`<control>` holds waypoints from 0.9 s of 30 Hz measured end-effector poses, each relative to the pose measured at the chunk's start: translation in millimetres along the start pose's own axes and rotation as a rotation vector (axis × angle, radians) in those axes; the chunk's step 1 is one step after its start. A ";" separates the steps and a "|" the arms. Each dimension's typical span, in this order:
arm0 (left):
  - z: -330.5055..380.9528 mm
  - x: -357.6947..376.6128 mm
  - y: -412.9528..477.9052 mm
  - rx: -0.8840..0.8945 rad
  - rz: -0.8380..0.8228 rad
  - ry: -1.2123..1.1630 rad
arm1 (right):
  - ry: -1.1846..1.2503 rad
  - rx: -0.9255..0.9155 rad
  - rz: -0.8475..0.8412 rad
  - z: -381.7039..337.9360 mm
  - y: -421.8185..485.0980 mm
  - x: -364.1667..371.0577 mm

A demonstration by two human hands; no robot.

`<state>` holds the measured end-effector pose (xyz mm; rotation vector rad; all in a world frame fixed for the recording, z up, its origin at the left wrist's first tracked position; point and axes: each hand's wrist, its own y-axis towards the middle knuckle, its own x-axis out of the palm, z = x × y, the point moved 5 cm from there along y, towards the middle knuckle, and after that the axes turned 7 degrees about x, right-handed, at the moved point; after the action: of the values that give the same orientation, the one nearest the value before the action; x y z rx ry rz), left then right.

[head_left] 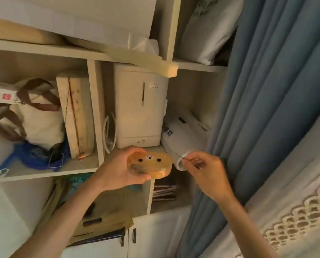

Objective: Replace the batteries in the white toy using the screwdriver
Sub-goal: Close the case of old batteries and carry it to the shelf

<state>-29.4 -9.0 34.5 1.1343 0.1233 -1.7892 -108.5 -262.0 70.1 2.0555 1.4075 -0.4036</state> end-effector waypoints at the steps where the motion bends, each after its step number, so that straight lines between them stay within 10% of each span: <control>1: -5.2 -2.8 3.6 -0.023 0.023 0.022 | 0.020 -0.007 -0.023 1.2 13.5 6.4; 7: -40.5 -4.8 21.7 -0.180 0.056 0.117 | -0.056 -0.140 -0.105 8.2 77.1 41.6; 15: -80.2 12.0 47.2 -0.250 -0.091 0.345 | -0.763 -0.248 -0.123 2.7 123.4 116.9; 27: -113.9 41.4 44.2 -0.227 -0.121 0.423 | -0.954 -0.205 -0.187 28.6 122.2 154.4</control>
<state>73.4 0.7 -42.9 1.3431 0.6417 -1.5659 66.1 -197.7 -0.4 1.2539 0.9674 -1.0872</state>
